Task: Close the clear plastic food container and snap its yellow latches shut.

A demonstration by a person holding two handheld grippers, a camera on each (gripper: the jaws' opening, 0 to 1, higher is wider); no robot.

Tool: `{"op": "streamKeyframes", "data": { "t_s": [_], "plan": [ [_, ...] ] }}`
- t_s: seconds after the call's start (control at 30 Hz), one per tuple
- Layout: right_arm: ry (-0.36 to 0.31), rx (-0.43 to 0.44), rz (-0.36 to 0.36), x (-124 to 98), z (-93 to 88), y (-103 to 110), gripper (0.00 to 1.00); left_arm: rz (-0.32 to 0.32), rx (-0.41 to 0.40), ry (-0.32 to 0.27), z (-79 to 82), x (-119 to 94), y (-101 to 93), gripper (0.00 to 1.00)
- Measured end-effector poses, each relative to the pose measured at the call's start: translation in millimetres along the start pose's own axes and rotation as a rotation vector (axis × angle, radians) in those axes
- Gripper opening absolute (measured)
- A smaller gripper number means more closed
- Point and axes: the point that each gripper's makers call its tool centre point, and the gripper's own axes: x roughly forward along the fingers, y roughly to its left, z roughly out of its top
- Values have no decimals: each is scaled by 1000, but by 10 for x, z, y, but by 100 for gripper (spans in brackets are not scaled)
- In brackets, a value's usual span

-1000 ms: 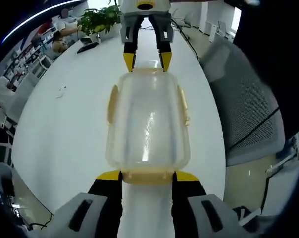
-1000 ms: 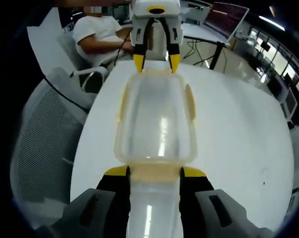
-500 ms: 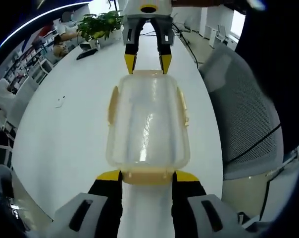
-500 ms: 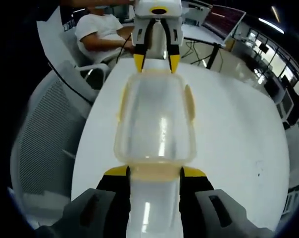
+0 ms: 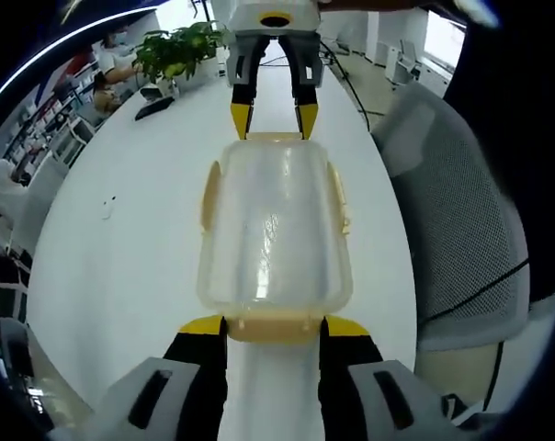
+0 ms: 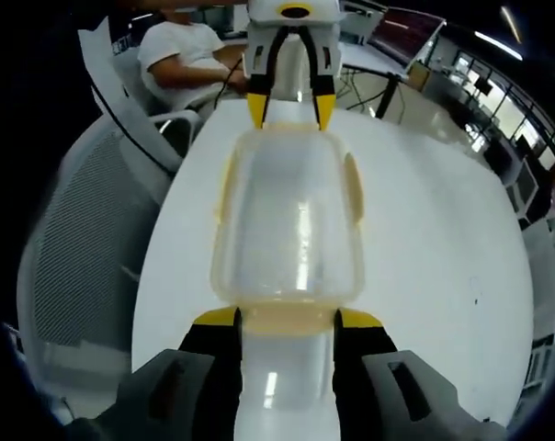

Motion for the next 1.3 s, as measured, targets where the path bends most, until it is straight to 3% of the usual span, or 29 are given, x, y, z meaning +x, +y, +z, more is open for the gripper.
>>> {"op": "streamKeyframes", "data": {
  "t_s": [0.6,1.3],
  "plan": [
    [46,32,-21,-203,-505,-11,35,-11,24,-28,447,297,42,32],
    [109,56,-20,-303,-1005,33,35,-26,23,-59,799,642,-5,32]
  ]
}}
